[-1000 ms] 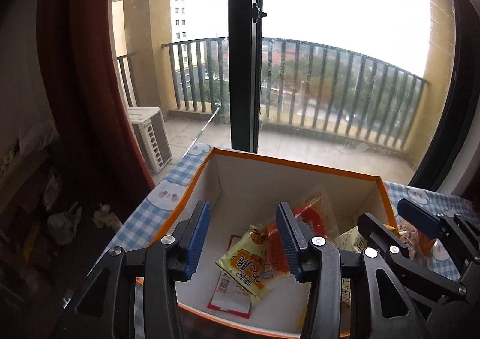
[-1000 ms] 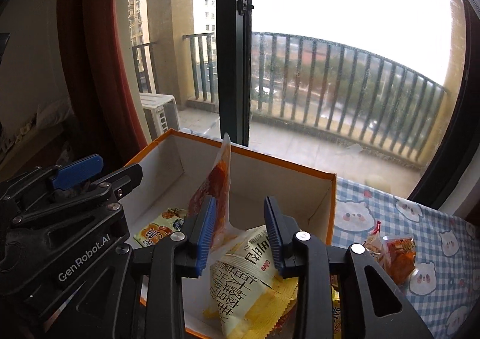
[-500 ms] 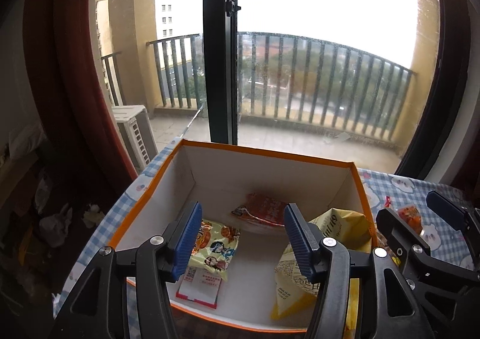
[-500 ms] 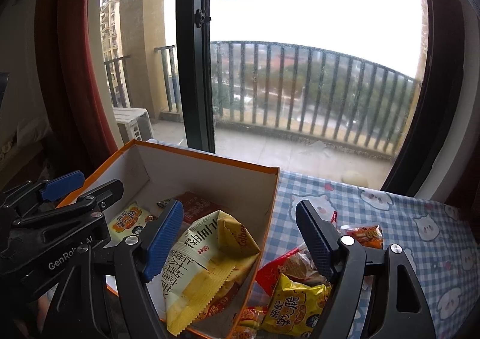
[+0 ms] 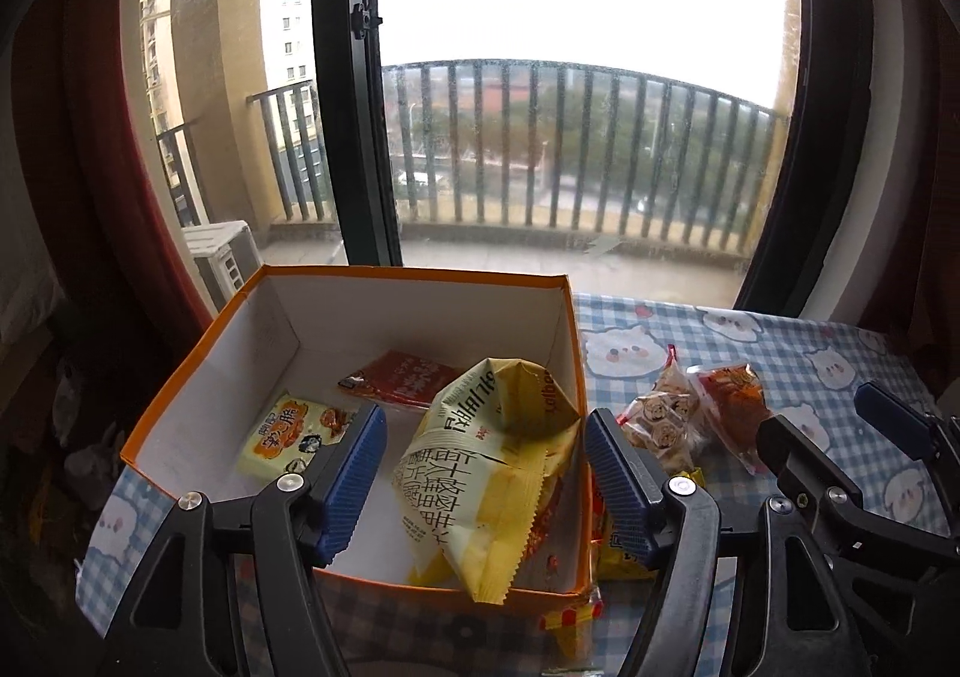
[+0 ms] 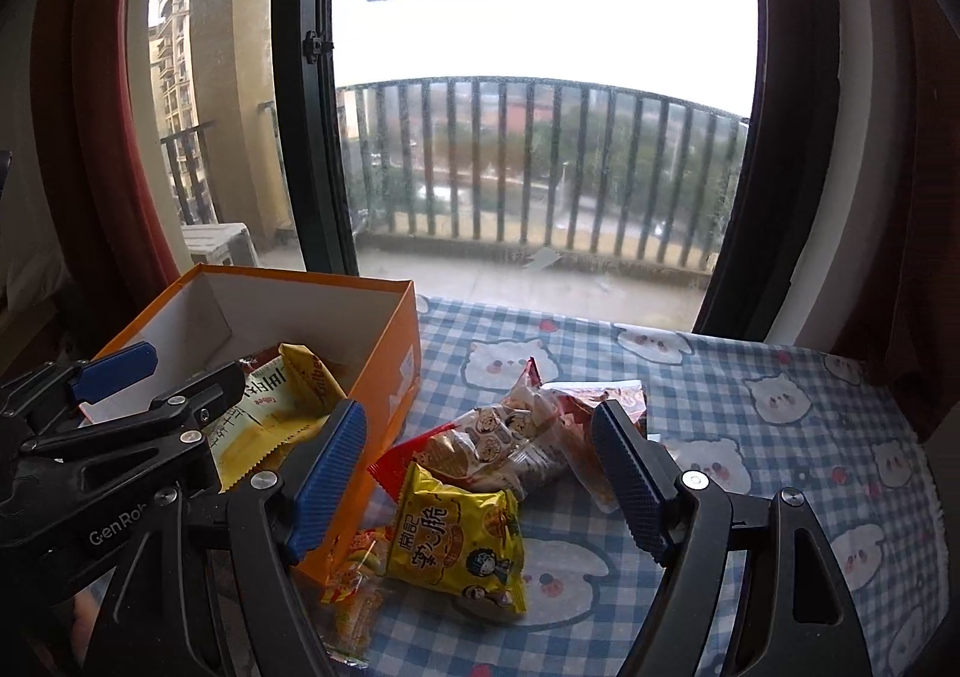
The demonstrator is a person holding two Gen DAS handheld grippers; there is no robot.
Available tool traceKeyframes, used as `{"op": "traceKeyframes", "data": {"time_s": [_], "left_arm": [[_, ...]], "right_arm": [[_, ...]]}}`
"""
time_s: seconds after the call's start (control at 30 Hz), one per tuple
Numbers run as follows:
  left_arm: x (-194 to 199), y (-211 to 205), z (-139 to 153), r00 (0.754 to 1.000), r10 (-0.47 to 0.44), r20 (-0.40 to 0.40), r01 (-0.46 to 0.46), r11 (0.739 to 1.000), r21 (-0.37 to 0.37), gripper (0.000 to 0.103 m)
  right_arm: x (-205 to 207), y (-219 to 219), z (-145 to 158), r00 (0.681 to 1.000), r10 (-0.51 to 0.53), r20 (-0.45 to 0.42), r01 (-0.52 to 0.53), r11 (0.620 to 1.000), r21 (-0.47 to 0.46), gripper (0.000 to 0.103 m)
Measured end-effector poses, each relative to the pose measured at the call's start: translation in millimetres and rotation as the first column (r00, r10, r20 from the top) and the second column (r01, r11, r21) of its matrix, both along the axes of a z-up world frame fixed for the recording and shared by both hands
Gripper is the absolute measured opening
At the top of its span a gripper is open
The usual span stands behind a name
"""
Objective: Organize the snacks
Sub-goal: 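Withdraw both open tools from the box toward the remaining snacks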
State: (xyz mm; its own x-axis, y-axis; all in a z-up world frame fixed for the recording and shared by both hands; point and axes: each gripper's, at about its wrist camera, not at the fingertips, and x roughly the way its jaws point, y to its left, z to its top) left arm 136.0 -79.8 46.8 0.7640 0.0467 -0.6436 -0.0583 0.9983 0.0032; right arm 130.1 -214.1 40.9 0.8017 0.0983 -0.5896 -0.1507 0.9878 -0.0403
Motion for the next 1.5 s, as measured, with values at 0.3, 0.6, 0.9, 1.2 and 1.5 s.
{"op": "traceKeyframes", "data": {"time_s": [0.3, 0.6, 0.9, 1.2, 1.5], "left_arm": [[-16, -36, -10, 1.0, 0.014, -0.006, -0.014, 0.999, 0.031, 0.078], [-19, -59, -25, 0.999, 0.019, -0.047, -0.016, 0.998, 0.053, 0.079], [-11, -105, -32, 0.997, -0.046, -0.062, 0.05, 0.997, 0.06, 0.079], [5, -136, -60, 0.991, -0.068, -0.118, 0.073, 0.996, 0.046, 0.084], [20, -134, -86, 0.982, -0.047, -0.181, 0.057, 0.997, 0.047, 0.084]], "right_arm": [[-13, -48, -21, 0.999, -0.012, -0.043, 0.014, 0.999, 0.039, 0.08], [-16, -69, -43, 0.996, 0.003, -0.087, 0.003, 0.997, 0.073, 0.08], [-17, -114, -44, 0.994, -0.062, -0.088, 0.067, 0.996, 0.066, 0.08], [-10, -152, -64, 0.985, -0.107, -0.132, 0.115, 0.992, 0.053, 0.08], [4, -154, -90, 0.978, -0.102, -0.182, 0.112, 0.993, 0.043, 0.08]]}}
